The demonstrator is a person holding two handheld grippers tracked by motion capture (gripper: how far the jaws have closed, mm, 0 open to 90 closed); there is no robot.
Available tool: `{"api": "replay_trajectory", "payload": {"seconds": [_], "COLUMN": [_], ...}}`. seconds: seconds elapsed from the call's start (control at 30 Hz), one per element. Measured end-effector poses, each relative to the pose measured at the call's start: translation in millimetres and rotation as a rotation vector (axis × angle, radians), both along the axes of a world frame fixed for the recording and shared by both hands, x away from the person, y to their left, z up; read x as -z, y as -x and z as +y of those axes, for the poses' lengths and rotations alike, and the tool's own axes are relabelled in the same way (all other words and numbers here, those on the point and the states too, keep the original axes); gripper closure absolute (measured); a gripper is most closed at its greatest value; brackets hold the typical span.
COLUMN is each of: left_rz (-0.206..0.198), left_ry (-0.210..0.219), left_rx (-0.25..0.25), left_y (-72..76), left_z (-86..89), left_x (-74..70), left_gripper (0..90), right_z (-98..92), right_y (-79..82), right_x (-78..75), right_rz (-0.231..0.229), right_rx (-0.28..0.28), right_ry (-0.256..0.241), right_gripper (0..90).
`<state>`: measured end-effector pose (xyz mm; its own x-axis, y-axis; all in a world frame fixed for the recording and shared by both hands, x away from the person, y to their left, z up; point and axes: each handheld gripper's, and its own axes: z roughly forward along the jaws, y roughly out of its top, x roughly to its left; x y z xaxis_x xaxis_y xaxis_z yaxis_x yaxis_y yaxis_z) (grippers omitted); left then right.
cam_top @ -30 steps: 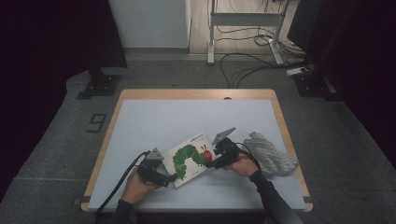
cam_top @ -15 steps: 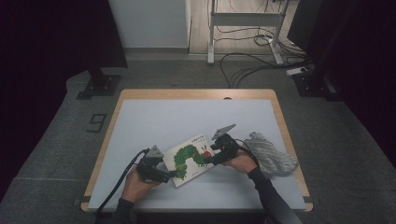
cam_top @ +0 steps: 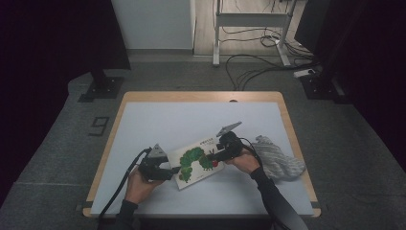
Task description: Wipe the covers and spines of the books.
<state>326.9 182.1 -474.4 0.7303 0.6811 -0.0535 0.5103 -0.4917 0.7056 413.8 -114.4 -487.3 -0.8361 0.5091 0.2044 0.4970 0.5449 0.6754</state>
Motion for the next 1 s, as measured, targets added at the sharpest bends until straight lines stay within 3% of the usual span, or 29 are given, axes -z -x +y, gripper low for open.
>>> {"api": "replay_trajectory", "payload": {"seconds": [0.67,0.8,1.0], "left_rz": [-0.096,-0.106,-0.110], "left_ry": [-0.006,-0.023,-0.015], "left_rx": [-0.005,-0.012,0.003], "left_y": [4.4,4.9,5.4], "left_z": [-0.5,-1.3,-0.7], "left_x": [-25.0,-26.4,-25.9], "left_gripper": [62.2,63.2,63.3], "right_z": [1.6,3.5,1.7], "right_y": [5.2,6.4,7.0], "right_x": [-20.6,-22.7,-20.4], "right_rz": [-0.120,-0.158,-0.167], "right_rx": [0.037,0.037,0.033], "right_ry": [-0.029,-0.013,-0.022], "right_gripper": [48.0,48.0,48.3]}}
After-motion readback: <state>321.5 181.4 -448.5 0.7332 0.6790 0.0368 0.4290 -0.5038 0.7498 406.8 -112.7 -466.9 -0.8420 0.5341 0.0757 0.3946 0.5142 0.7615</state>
